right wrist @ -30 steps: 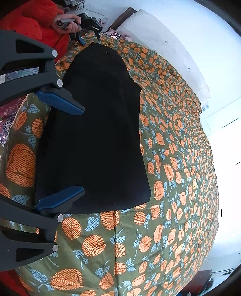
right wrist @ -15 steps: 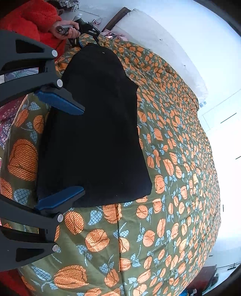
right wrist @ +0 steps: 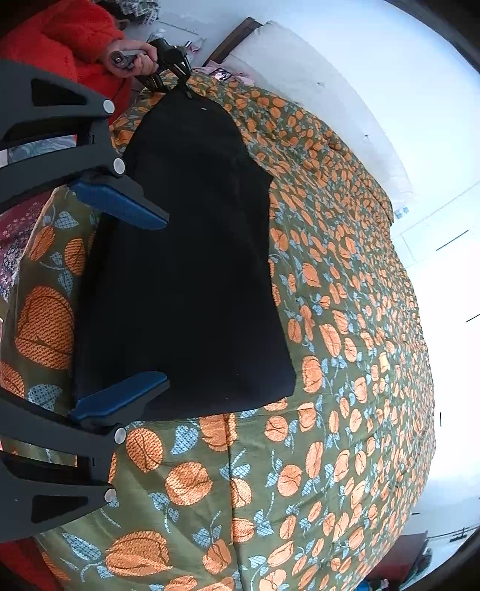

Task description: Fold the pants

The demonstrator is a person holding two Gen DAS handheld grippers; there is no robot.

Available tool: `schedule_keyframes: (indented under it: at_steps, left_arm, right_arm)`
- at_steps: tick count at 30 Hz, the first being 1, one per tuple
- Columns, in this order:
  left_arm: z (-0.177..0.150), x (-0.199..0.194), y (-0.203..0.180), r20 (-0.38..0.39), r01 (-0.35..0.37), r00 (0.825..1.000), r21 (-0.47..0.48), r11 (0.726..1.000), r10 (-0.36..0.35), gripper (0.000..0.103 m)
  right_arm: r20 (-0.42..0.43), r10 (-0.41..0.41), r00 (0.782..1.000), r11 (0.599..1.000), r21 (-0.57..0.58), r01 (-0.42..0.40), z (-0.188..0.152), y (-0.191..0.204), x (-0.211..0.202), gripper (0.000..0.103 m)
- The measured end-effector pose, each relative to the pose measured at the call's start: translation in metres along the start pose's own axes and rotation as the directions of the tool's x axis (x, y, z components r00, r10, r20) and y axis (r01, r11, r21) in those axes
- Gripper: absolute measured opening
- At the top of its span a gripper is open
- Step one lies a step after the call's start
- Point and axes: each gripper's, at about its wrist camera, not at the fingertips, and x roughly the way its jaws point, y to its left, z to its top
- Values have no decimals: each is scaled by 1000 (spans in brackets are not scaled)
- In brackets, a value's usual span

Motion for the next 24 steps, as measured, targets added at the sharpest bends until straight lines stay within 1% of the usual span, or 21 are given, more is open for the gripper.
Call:
schedule_keyframes:
  at_steps: [1, 3, 4, 5, 6, 7, 9, 10, 12, 13, 14, 15, 16, 17, 18, 19, 20, 21, 22, 23, 24]
  left_arm:
    - [-2, -6, -18, 11, -19, 1000, 65, 998, 18, 22]
    - [-11, -17, -61, 37, -56, 998, 215, 975, 49, 22]
    - [-21, -24, -91, 50, -68, 997, 312, 948, 55, 22]
    - [-30, -29, -108, 55, -69, 997, 368, 927, 52, 22]
    - [-44, -34, -128, 55, -65, 997, 432, 900, 46, 22]
    - [-60, -39, -151, 50, -58, 998, 502, 863, 38, 22]
    - [-100, -41, -193, 26, -34, 999, 642, 766, 23, 22]
    - [-128, -43, -209, 7, -20, 1000, 711, 703, 22, 22]
    - [-186, -24, -243, -61, 25, 997, 825, 565, 45, 22]
    - [-206, -20, -246, -84, 41, 995, 849, 526, 59, 22]
    - [-235, -5, -251, -118, 63, 989, 882, 467, 91, 22]
    - [-259, 8, -252, -141, 77, 982, 906, 416, 124, 23]
    - [-289, 27, -252, -158, 90, 973, 932, 352, 171, 23]
    - [-309, 39, -248, -161, 91, 965, 946, 311, 207, 23]
    - [-333, 60, -244, -149, 85, 953, 966, 243, 262, 25]
    - [-349, 68, -241, -133, 76, 947, 977, 199, 291, 27]
    - [-367, 80, -236, -105, 64, 940, 989, 134, 326, 33]
    - [-380, 91, -232, -79, 54, 932, 995, 80, 354, 39]
    - [-386, 92, -230, -57, 39, 928, 998, 54, 368, 41]
    - [-388, 88, -232, -46, 31, 929, 998, 47, 366, 43]
    - [-389, 82, -232, -52, 36, 933, 998, 51, 356, 51]
  right_arm:
    - [7, 4, 1000, 1000, 3, -4, 1, -1, -1, 79]
    - [14, 9, 1000, 1000, 9, -9, 2, -2, -3, 79]
    - [17, 11, 1000, 1000, 12, -11, 3, -3, -3, 79]
    - [21, 14, 1000, 1000, 17, -14, 3, -4, -3, 79]
    - [24, 16, 1000, 1000, 24, -17, 3, -6, -4, 79]
    - [29, 19, 999, 999, 36, -20, 4, -9, -5, 79]
    - [41, 17, 999, 998, 60, -20, 5, -14, -7, 79]
    - [50, 14, 999, 997, 74, -17, 6, -17, -8, 79]
    - [78, -1, 997, 994, 114, -7, 9, -27, -15, 79]
    - [89, -9, 996, 992, 129, -2, 10, -31, -18, 79]
    - [98, -16, 995, 990, 142, 2, 10, -35, -21, 79]
    - [108, -24, 994, 987, 159, 7, 10, -40, -24, 79]
    - [115, -31, 993, 985, 172, 11, 10, -44, -26, 79]
    - [122, -41, 992, 982, 190, 17, 10, -50, -30, 79]
    - [127, -49, 991, 979, 203, 22, 9, -54, -33, 79]
    - [131, -55, 990, 977, 213, 26, 9, -58, -34, 79]
    - [136, -65, 989, 974, 223, 33, 8, -62, -38, 79]
    - [140, -71, 988, 973, 229, 38, 7, -65, -41, 79]
    - [145, -78, 986, 971, 235, 42, 6, -67, -44, 79]
    - [152, -86, 985, 969, 244, 47, 5, -71, -48, 79]
    - [156, -89, 984, 967, 248, 49, 4, -72, -50, 79]
